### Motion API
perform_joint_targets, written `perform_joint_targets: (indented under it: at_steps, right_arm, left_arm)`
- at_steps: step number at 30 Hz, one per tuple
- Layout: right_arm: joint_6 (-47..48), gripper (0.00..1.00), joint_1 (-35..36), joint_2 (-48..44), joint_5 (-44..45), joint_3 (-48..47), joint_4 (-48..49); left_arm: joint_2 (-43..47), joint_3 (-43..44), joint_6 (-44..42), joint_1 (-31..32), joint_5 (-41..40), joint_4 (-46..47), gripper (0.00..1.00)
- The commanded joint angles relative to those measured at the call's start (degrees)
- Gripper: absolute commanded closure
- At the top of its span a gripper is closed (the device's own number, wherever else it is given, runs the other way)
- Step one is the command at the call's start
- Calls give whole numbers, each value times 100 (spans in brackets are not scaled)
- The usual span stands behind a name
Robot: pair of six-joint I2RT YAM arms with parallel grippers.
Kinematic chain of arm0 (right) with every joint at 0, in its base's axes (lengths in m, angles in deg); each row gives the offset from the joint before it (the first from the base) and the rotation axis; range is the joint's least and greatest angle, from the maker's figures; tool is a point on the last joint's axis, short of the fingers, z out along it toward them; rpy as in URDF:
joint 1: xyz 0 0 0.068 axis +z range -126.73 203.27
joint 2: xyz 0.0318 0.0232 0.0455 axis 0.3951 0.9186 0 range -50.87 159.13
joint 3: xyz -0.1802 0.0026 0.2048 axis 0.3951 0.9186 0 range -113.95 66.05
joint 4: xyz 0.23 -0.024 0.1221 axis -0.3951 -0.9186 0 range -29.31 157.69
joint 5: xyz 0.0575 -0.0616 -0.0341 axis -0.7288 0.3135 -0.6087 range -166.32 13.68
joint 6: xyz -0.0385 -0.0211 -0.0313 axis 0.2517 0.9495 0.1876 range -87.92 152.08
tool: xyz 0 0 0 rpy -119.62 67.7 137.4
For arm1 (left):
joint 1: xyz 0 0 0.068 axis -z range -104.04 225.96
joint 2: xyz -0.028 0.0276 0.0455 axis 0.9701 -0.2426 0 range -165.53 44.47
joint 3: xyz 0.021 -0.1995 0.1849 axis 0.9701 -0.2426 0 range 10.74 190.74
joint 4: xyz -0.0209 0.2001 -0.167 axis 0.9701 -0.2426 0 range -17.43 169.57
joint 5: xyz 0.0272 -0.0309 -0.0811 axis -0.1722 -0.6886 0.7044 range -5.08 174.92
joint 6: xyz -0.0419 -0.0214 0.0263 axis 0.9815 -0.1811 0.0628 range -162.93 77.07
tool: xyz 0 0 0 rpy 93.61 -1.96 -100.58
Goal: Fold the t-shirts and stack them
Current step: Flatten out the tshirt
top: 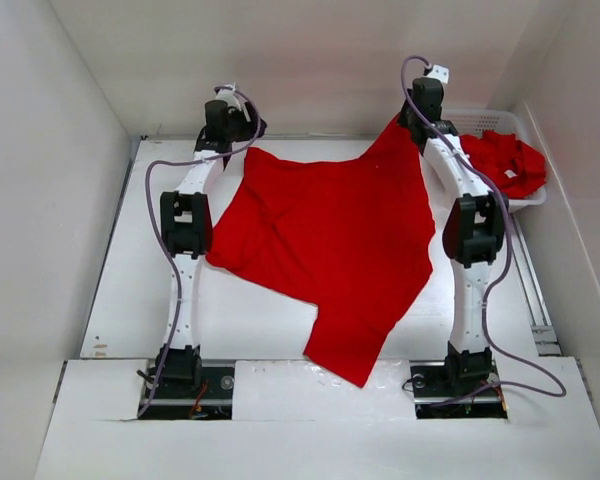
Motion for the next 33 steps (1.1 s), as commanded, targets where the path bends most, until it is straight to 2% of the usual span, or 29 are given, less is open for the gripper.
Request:
perform_joint_targets:
  at_steps: [1,2,3,6,8,9,10,12,13,14,16,17,20,21,22,24,26,29,33]
  right_arm:
    - [212,89,-69,329,16,-870,146]
    - [212,78,-69,399,-37,-978,-3]
    - [212,55,-69,400,-37,-1040,-56]
    - [212,34,-122,165,-467,-892,-145]
    - [212,32,-61,-91,-773,-515,-145]
    - [212,28,0,-354,-923,-391,-145]
    - [333,19,1,-504,-1099,-268,-145]
    - [422,10,210,-785,-1495,100,-337]
    - [562,0,299,-1057,-1566,207,-443]
    - [624,0,395,-1190,-1566,338,-557]
    - [677,0,747,-1471,-1445,828,-916]
    - [677,0,983,-1760,-1217,1041,-1023]
    - [283,0,1318,-2348,-812,2068,-1348]
    - [143,0,1406,-2499,-715,2375,-1349]
    - [80,0,1581,-2649,-653,3075,-1349]
    - [-462,0,1705,-3079,-792,3843,-1113]
    - [-667,0,1776,-3317,-1476,4798,-981]
    - [-852,0,1907,-3827,-1549,5593,-980]
    - [-913,0,2110,-4389,-1339,6420,-1093]
  left_arm:
    - [168,386,-9,-24,-120,66,32]
    - [282,290,-62,-24,-121,65,13]
    - [439,-24,-63,-24,-121,13,1]
    - [1230,-615,-300,-24,-313,-66,0]
    - [1904,-1212,-579,-24,-411,-408,0]
    - [2152,-1414,-660,-24,-463,-610,0]
    - [2425,-2025,-661,-24,-568,-907,0]
    - [3330,-2801,-722,-24,-569,-1068,0]
    - [3663,-3266,-722,-24,-569,-1069,0]
    - [3997,-4254,-635,-24,-499,-938,0]
    - [5008,-5226,-346,28,-585,-762,0]
    - [5568,-6092,-266,150,-691,-691,0]
    - [6214,-7030,-55,405,-1016,-725,0]
    - [6520,-7468,216,502,-1374,-943,0]
    - [6654,-7663,375,651,-1499,-1059,0]
    - [6978,-8224,656,714,-1553,-1261,0]
    - [7637,-8630,1087,976,-1483,-1324,0]
    - [8462,-9360,1500,1276,-1755,-1244,0]
    - [8808,-9660,1755,1276,-2018,-1244,0]
